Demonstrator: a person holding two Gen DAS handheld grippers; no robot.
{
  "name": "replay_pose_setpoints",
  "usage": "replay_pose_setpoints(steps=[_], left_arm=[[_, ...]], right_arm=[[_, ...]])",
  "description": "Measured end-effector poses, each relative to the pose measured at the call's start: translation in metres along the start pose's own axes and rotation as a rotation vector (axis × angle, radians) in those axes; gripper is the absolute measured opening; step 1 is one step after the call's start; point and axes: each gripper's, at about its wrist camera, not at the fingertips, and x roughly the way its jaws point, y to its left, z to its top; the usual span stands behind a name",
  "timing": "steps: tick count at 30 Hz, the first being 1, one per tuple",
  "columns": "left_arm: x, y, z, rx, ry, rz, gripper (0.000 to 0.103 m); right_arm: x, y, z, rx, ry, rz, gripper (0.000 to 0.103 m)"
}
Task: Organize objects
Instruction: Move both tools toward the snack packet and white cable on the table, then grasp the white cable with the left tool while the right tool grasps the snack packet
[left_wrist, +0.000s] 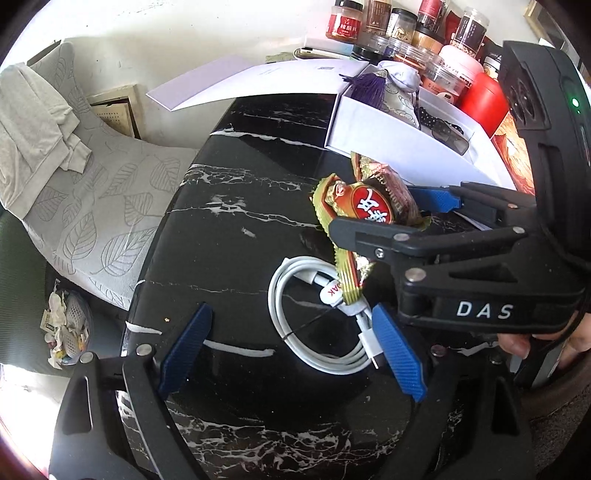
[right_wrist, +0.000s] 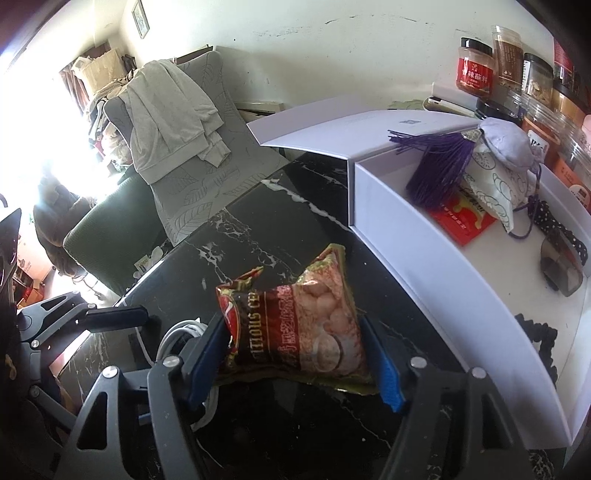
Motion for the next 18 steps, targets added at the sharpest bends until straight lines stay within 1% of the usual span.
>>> replay_pose_setpoints(steps=[5, 7, 13, 14, 16, 17, 18], left_arm=[[0.001, -0.002, 0.001, 0.010, -0.008, -0.010, 0.088], [0.002, -0.004, 0.002, 0.017, -0.011, -0.002, 0.088], [0.005, -0.017, 0.000, 0.076, -0.034, 0.022, 0.087], [0.005, -0.019, -0.001, 0.086, -0.043, 0.023, 0.085], [0.007, -0.025, -0.001, 0.116, -0.061, 0.050, 0.072], [0.008, -0.029, -0.001, 0.138, -0.066, 0.065, 0.069], [0.009, -0.032, 0.000, 0.154, -0.068, 0.070, 0.063]], right_arm=[[-0.009, -0.008, -0.008, 0.010, 0.007, -0.044, 0.066], [-0.014, -0.014, -0.013, 0.019, 0.010, -0.069, 0.066], [-0.029, -0.024, -0.031, 0.026, 0.025, -0.098, 0.066], [-0.031, -0.024, -0.034, 0.026, 0.025, -0.098, 0.066], [-0.036, -0.026, -0.040, 0.030, 0.022, -0.098, 0.066], [-0.038, -0.028, -0.043, 0.034, 0.020, -0.098, 0.066], [-0.039, -0.028, -0.045, 0.036, 0.019, -0.098, 0.066]])
